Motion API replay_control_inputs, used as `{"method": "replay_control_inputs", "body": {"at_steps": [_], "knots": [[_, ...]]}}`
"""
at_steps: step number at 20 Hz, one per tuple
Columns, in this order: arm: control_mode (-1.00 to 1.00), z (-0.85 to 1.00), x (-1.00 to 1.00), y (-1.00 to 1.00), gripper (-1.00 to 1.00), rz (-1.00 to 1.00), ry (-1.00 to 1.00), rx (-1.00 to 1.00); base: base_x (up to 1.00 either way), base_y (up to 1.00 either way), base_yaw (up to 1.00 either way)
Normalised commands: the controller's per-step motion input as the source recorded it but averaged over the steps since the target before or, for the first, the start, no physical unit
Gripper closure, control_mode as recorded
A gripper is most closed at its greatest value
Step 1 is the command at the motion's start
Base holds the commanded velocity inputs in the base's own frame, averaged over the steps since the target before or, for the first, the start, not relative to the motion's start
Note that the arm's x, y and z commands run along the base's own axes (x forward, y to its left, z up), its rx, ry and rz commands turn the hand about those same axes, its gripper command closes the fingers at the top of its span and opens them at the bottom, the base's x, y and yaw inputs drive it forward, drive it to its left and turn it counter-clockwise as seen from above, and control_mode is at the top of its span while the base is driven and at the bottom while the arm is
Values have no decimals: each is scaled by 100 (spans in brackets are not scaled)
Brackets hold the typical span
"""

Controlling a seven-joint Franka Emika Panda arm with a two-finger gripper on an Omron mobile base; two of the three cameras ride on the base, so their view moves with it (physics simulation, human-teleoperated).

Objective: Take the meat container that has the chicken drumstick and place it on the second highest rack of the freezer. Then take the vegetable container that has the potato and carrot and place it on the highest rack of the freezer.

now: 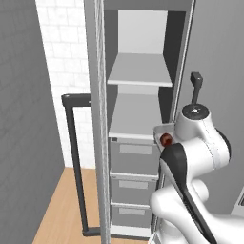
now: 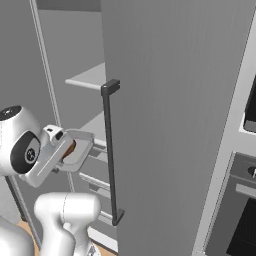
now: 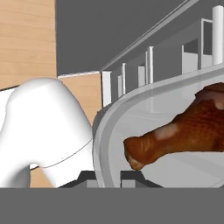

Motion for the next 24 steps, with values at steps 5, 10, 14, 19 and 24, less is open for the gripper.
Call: {"method": "replay_control_inputs", "body": {"at_steps": [5, 10, 14, 19, 24], "knots": [[-100, -3, 48, 19, 100, 0, -3, 0, 0, 0, 0], [-100, -5, 82, 21, 100, 0, -8, 0, 0, 0, 0], [-100, -10, 71, 0, 100, 0, -6, 0, 0, 0, 0], [-100, -29, 58, 4, 100, 0, -10, 0, 0, 0, 0], [-100, -26, 49, 0, 100, 0, -10, 0, 0, 0, 0]]}}
